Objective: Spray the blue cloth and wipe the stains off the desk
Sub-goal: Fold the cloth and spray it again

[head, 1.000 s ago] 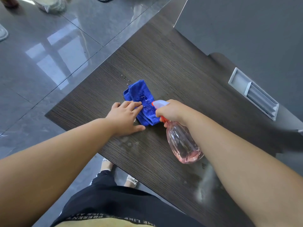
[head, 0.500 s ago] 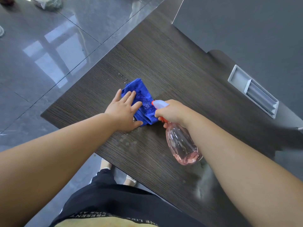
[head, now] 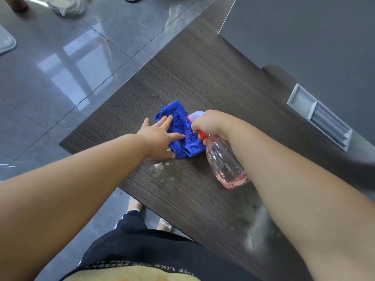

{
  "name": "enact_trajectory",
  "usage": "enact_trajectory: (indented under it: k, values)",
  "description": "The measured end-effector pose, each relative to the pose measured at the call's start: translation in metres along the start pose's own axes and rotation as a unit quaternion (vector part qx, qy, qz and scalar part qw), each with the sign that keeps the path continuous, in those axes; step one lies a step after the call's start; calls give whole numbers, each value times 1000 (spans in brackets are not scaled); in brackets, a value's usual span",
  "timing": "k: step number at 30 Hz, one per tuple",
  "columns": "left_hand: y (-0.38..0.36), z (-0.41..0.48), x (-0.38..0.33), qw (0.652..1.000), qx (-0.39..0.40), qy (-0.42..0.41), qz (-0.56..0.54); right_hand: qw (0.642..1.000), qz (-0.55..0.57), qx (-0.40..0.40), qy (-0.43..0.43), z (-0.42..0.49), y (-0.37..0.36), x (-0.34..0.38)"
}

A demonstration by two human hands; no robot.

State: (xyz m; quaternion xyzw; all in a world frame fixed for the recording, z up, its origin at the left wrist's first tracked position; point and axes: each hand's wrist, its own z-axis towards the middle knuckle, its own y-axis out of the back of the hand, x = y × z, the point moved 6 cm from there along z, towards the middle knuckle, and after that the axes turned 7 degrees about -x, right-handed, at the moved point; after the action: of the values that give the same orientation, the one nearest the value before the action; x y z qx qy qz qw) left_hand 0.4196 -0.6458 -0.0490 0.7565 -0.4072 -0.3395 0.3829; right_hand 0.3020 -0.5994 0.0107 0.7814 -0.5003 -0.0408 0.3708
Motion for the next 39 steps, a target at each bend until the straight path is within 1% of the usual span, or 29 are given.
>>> enact_trajectory:
  k: [2, 4, 7, 11, 15, 18, 24, 27, 29, 33, 36, 39]
  values:
    - [-1, 1, 0, 1000, 5, 1, -5, 1000, -12, 13, -10, -4, -2, -6]
    - [-2, 1, 1, 1000, 3, -1, -7, 1000, 0, 19, -23, -8, -4, -12]
    - [-4, 2, 3, 1000, -5, -3, -8, 998, 46, 5, -37, -11, -4, -17]
    - [-3, 2, 3, 1000, -4, -3, -6, 996, 78, -17, -24, -7, -2, -15]
    - [-2, 0, 3, 1000, 4, 0, -6, 997, 65, -34, 3, -8, -1, -5]
    - [-2, 0, 3, 1000, 4, 0, -7, 998, 52, -30, -4, -11, -1, -4]
    - [-5, 0, 4, 1000, -1, -3, -6, 996, 73, -24, -37, -17, -4, -23]
    - [-5, -1, 5, 1000, -3, -4, -7, 997, 67, 0, -49, -23, -12, -31]
    - [-6, -2, 5, 1000, -3, -6, -4, 997, 55, 18, -48, -27, -17, -34]
    - [-6, -1, 6, 1000, -4, -7, 0, 998, 45, 1, -33, -30, -16, -34]
    - [-6, -2, 6, 1000, 1, -12, 4, 998, 44, 7, -37, -28, -17, -32]
    - [-4, -2, 8, 999, 17, -30, 8, 999, 24, 0, -31, -27, -15, -27]
